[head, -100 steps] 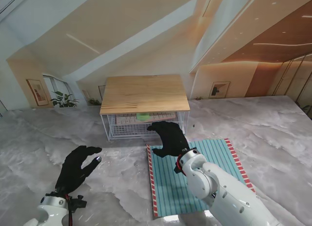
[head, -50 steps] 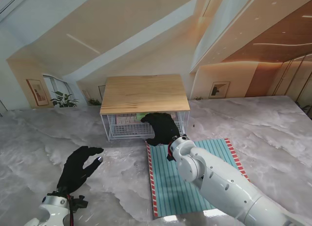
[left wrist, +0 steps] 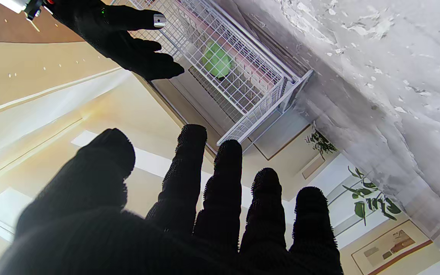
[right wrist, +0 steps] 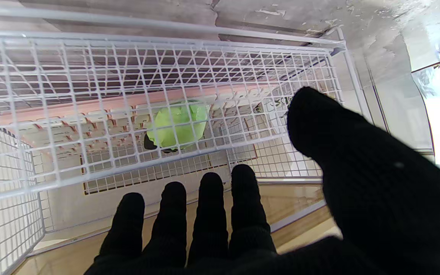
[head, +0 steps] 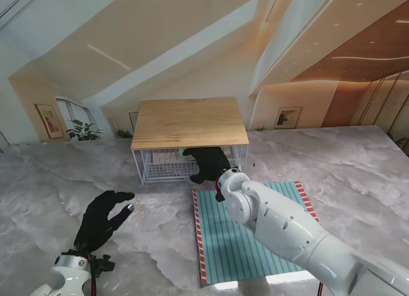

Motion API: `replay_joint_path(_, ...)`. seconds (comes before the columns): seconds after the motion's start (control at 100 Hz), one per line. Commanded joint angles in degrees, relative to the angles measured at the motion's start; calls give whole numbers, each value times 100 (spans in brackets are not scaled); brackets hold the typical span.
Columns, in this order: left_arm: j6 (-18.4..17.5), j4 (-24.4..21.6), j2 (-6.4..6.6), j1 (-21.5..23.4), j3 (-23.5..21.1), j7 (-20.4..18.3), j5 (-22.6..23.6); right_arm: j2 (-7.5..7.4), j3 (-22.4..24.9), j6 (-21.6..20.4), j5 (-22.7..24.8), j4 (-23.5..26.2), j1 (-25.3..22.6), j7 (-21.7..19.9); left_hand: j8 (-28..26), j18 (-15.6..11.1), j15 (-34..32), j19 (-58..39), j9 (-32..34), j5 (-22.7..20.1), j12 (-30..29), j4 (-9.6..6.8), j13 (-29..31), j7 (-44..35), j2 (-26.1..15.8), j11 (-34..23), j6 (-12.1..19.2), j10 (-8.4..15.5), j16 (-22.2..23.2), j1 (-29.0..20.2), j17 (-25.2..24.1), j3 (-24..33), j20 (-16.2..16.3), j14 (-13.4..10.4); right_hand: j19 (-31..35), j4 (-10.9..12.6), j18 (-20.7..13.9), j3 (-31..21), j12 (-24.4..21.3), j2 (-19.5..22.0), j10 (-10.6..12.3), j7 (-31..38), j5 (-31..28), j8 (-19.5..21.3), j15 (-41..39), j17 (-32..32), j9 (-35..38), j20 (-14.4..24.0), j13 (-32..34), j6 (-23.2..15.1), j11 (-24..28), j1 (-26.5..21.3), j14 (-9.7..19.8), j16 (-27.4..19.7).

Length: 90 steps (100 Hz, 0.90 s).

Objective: Unroll the mouse pad and set up the keyboard and mouse from the tabletop organizer

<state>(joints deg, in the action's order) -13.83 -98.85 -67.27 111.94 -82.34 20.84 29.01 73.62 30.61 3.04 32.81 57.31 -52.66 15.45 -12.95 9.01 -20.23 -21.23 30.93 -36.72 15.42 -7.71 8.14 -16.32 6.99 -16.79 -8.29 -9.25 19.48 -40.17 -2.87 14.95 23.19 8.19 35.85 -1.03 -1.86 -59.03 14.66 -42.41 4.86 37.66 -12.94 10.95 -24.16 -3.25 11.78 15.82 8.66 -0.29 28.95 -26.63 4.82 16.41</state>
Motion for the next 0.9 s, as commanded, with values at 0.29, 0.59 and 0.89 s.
replay_joint_path(0.29,10,-30,-13,-34,10,-132,-62,190,-220,-21,-146,-390,292,-80,58,-156,61,99,-178,80,-75,-131,-192,69,-23,48,18,12,17,-21,-44,-109,82,-178,415,-73,-132,-170,264,-186,-9,96,-194,14,-387,-28,-86,-212,14,65,485,-68,220,222)
replay_joint_path(0.59,14,-13,-17,-56,25,-136,-97,449,-486,-145,-382,-878,537,-73,58,-157,61,112,-175,76,-74,-130,-190,66,-19,48,19,14,17,-22,-44,-104,89,-182,1352,-117,-35,-350,378,-261,-115,221,-707,162,-601,1,369,-85,479,103,826,-249,94,337)
replay_joint_path(0.89,-49,-9,-23,-30,-5,-109,-107,567,-615,-130,-454,-1066,627,-80,59,-160,56,116,-169,75,-73,-130,-192,67,-17,47,14,14,19,-21,-41,-99,99,-180,2402,-195,33,-662,506,-253,-324,380,-1311,578,-1003,-3,1146,170,1092,164,998,-604,-90,563)
